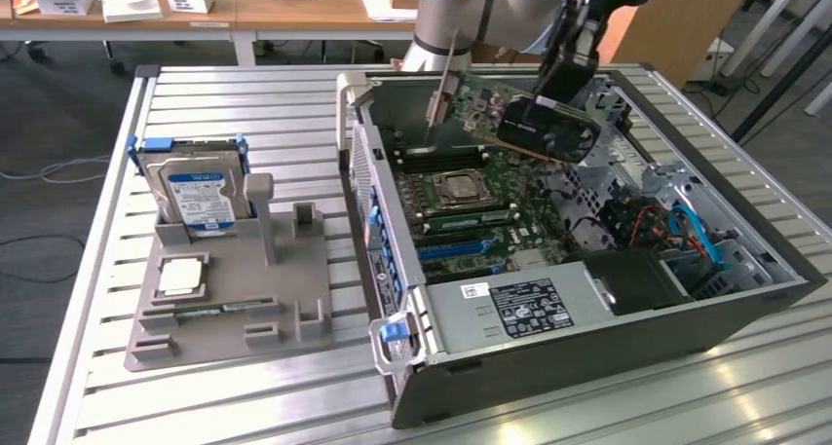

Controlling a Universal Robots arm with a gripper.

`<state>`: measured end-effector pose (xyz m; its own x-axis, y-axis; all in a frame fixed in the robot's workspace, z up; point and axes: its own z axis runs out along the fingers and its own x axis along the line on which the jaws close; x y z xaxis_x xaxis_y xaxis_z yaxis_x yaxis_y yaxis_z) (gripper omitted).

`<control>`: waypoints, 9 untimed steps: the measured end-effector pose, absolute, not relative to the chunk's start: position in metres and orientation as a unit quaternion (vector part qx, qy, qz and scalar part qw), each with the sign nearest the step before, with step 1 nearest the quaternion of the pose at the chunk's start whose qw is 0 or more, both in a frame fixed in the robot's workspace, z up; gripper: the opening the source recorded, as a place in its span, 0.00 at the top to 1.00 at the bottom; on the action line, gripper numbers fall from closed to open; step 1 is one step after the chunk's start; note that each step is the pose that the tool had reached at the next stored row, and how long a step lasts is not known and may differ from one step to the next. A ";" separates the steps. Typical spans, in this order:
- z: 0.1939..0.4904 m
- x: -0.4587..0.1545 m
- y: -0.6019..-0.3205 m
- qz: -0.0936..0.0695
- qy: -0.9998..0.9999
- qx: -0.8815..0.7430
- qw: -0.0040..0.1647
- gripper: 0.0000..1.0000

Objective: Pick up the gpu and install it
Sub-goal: 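Insert the gpu into the slot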

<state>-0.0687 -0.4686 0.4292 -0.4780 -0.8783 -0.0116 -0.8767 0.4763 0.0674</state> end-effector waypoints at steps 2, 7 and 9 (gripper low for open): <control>0.429 -0.069 -0.469 -0.032 -0.849 0.527 0.013 0.73; 0.428 -0.069 -0.469 -0.031 -0.824 0.565 0.014 0.73; 0.428 -0.069 -0.469 -0.031 -0.814 0.580 0.015 0.73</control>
